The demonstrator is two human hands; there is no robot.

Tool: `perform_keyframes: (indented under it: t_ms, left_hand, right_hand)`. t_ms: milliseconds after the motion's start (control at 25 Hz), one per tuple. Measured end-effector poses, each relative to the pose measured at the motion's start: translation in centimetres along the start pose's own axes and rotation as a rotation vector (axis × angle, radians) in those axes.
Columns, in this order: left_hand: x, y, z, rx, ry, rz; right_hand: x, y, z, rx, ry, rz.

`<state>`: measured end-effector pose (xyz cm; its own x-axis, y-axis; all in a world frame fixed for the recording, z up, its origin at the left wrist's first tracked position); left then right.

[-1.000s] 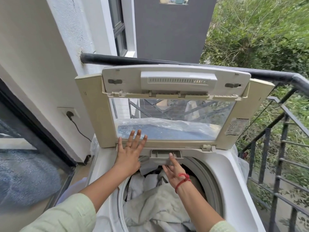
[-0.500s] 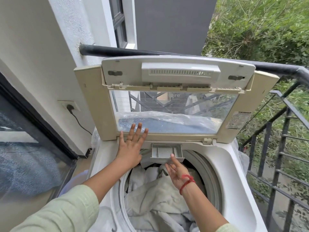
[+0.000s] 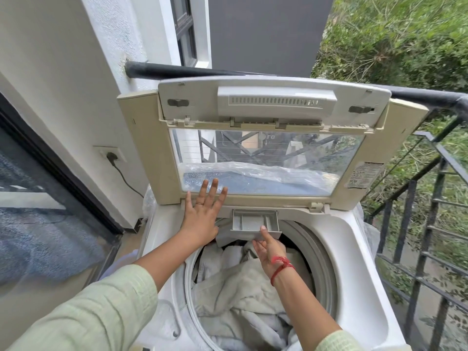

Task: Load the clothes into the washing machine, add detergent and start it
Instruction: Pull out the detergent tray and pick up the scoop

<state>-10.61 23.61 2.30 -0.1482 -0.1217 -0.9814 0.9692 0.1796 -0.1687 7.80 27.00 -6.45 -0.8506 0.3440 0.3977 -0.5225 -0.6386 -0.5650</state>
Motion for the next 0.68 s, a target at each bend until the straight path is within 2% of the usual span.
perform_keyframes:
  t_ms: [240,360,480,560,600,680]
  left_hand:
    - [0.4,0.2,-0.2,-0.001,0.018,-0.002]
    - [0.5,0.3,-0.1,0.004,0.05,0.013]
    - [-0.3,0.2,0.6,0.034,0.082,0.095]
    - [-0.8,0.1,2.2,0.033,0.11,0.192]
    - [-0.9,0.1,3.5,0.018,0.136,0.261]
    - [-0.8,0.0,6.8,-0.031,0.205,0.401]
  right_hand:
    - [-0.6,0.6,-0.8,-0.033,-0.026,0.033]
    - [-0.7,0.4,-0.8,0.019,-0.053,0.052]
    - [-2.0,-0.3,1.3,0.019,-0.037,0.277]
    - [-3.8,-0.6,4.0,-0.164,0.042,0.492]
    - [-4.5,-0.8,5.6,-0.329,0.046,0.625]
    - [-4.9,-1.2,8.9,-0.754,-0.081,0.957]
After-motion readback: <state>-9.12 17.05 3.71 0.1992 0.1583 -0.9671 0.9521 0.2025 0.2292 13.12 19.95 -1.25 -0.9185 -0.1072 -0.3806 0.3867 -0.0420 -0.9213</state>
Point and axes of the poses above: each hand's wrist, its own z-axis away from the middle knuckle, its own x-axis out of the palm, y = z × x, the point moved 3 cm from there along -z, towards the middle knuckle, and after that the axes turned 5 degrees about y, right-handed, at the moved point
